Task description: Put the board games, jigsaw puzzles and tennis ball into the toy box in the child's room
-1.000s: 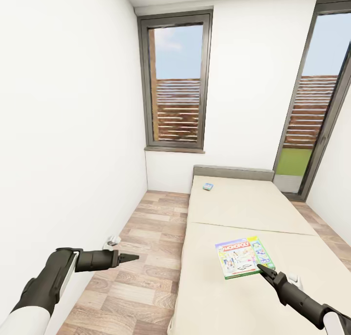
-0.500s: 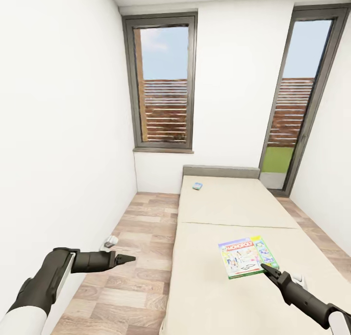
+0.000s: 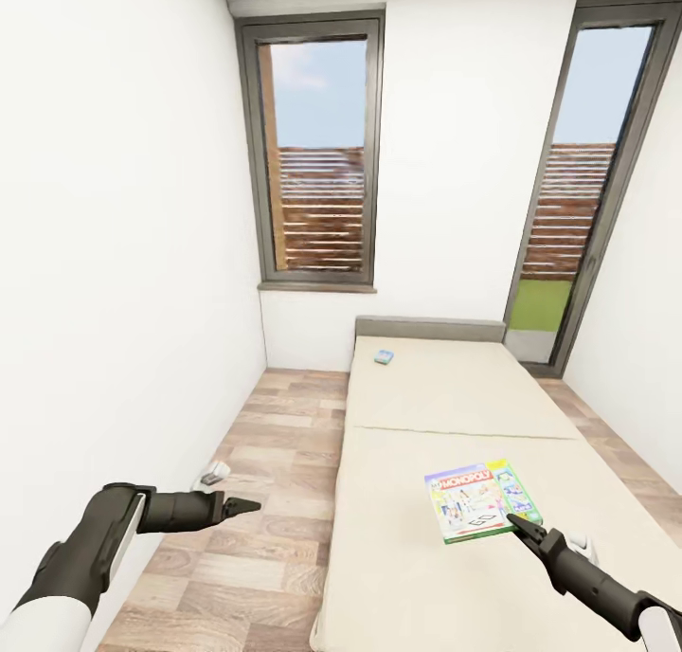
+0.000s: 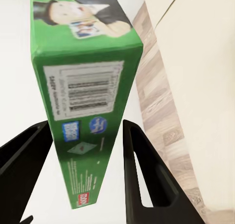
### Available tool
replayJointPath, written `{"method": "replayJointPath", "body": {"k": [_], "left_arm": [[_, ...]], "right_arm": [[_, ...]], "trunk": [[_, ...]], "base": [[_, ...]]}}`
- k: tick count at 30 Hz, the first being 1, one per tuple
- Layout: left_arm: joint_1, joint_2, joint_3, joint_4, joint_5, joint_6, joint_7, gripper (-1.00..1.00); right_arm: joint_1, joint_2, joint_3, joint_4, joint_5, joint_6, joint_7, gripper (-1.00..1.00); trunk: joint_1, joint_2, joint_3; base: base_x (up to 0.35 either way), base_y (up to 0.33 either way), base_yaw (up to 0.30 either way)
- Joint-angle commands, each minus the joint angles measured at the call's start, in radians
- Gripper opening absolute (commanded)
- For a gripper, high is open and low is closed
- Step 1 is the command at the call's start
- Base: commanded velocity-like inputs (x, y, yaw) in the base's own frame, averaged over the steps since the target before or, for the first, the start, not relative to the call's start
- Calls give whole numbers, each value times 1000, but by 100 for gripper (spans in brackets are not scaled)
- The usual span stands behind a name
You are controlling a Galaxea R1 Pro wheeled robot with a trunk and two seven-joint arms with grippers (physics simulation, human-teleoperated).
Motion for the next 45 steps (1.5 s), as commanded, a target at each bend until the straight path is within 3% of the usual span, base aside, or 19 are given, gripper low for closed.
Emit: {"method": "replayJointPath", "body": {"k": [1, 17, 30, 45], "left_arm": [[-1, 0, 3, 0, -9, 5, -11, 100], [0, 0, 2, -14, -1, -6, -18, 100], [-1, -1, 0, -14, -2, -5, -16, 100], [0, -2, -2, -14, -2, -6, -12, 100]], "right_arm": [[-1, 0, -2, 0, -1, 5, 3, -100], [-1, 3, -2, -1, 3, -1, -2, -100], [-1, 2, -1, -1, 5, -5, -4, -100], [-1, 3, 1, -1, 12, -6, -4, -100]], "trunk": [[0, -1, -2], [0, -1, -17], [0, -1, -17], [0, -1, -17]], "base": [[0, 0, 0], [0, -100, 12], [-29, -291, 260], [-195, -248, 283]]}}
